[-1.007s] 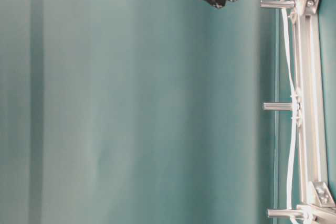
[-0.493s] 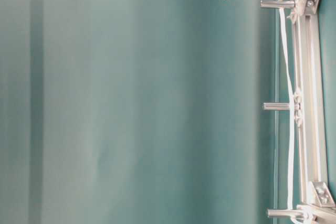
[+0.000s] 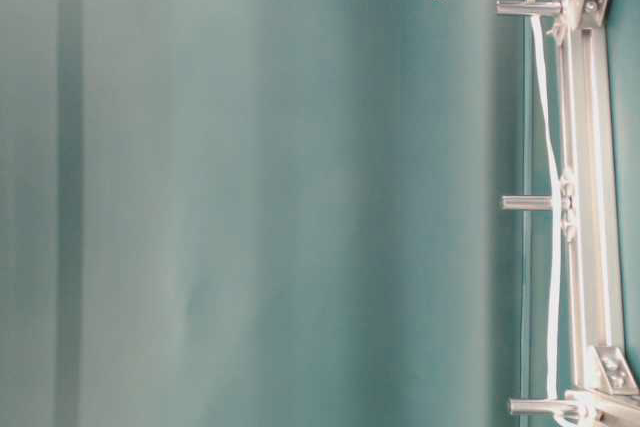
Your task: Move the cable alternately left and right between 8 pins so it hooks onto each one.
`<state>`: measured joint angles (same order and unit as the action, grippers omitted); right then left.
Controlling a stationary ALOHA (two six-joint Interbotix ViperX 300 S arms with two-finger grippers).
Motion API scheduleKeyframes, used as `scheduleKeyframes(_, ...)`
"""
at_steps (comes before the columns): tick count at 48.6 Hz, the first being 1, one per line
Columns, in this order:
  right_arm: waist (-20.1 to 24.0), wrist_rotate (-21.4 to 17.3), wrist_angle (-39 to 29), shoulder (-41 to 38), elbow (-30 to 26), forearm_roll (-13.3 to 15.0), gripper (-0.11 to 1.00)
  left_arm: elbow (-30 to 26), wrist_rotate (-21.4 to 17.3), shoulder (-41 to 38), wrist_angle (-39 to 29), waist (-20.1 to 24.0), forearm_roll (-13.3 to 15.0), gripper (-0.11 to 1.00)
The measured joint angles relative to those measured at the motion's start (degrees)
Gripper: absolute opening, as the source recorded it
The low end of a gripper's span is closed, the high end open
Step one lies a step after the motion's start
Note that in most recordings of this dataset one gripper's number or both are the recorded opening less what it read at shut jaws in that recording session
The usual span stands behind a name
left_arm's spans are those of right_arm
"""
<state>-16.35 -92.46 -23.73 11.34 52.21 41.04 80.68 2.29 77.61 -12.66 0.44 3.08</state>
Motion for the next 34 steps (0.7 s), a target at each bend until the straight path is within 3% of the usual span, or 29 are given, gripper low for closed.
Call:
scheduleKeyframes(6,0.0,0.2,-0.1,-0.4,-0.2,-2.5,0.14,0.0,-0.1,0.0,0.0,0.1,0.0,0.55)
scheduleKeyframes(19,0.3,0.2,0.0,-0.7,-0.2,-3.2,0.63,0.1,0.0,0.0,0.0,0.0,0.1,0.55)
scheduleKeyframes(34,0.3,0.4,-0.4,-0.5,-0.2,-3.2,0.64,0.0,0.0,0.0,0.0,0.0,0.1,0.55)
